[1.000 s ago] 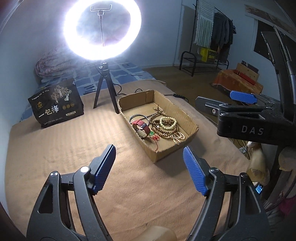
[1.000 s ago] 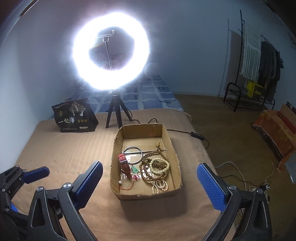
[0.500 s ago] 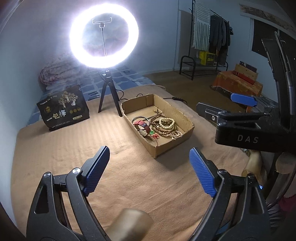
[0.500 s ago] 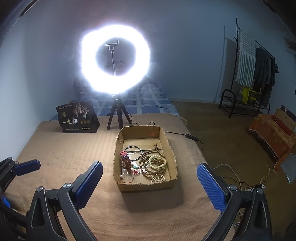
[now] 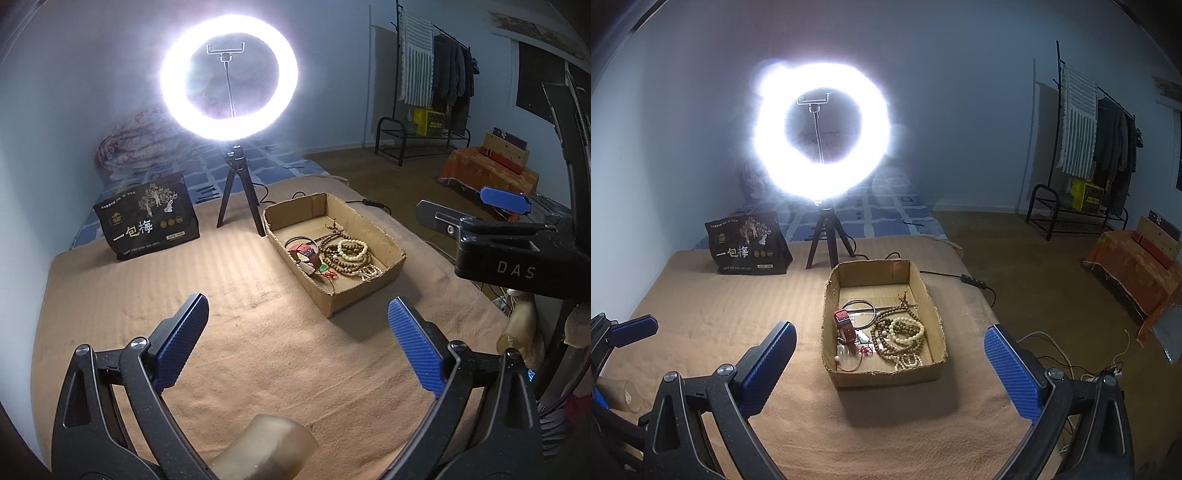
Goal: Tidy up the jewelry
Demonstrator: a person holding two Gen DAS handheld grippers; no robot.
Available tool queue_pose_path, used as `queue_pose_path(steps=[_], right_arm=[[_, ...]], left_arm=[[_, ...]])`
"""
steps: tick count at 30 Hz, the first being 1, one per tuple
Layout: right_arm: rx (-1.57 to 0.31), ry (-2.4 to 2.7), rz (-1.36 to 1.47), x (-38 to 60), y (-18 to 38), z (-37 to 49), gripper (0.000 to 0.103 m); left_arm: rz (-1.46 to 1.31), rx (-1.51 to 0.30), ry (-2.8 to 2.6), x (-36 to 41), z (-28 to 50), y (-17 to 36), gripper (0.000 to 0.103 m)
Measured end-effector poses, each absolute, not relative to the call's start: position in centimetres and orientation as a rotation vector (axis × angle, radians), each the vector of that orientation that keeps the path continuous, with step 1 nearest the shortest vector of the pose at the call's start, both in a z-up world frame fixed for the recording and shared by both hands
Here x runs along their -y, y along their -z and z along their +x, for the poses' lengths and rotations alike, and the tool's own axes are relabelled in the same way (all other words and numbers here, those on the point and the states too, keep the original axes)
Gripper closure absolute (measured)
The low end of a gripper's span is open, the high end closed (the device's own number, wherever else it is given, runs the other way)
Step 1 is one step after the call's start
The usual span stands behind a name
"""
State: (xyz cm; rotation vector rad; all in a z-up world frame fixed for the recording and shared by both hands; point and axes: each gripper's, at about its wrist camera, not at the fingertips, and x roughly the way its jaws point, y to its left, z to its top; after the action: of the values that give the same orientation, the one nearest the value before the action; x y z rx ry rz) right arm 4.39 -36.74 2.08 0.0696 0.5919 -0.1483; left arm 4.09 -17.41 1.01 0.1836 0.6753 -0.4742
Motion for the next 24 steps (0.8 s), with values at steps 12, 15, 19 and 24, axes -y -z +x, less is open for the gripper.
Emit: queue_pose_path(steps=[12,15,19,24], right_arm=[[-0.599,0.144,0.068,36.77,-1.9,4.53,0.0],[-0.599,0.145,0.069,36.76,-1.91,4.52,0.0],[-0.599,0.146,0.07,36.78,-1.92,4.54,0.0],[-0.599,0.147,0.073,36.87,-1.9,4.51,0.0]], left_arm=[[0.186,-0.664,0.47,17.47,3.93,-0.96,0.003],[0.185,-0.664,0.468,17.45,3.91,-0.92,0.003],[0.182,-0.663,0.47,17.46,3.81,-0.94,0.003],[0.178,-0.657,0.47,17.5,3.64,-1.16,0.003]])
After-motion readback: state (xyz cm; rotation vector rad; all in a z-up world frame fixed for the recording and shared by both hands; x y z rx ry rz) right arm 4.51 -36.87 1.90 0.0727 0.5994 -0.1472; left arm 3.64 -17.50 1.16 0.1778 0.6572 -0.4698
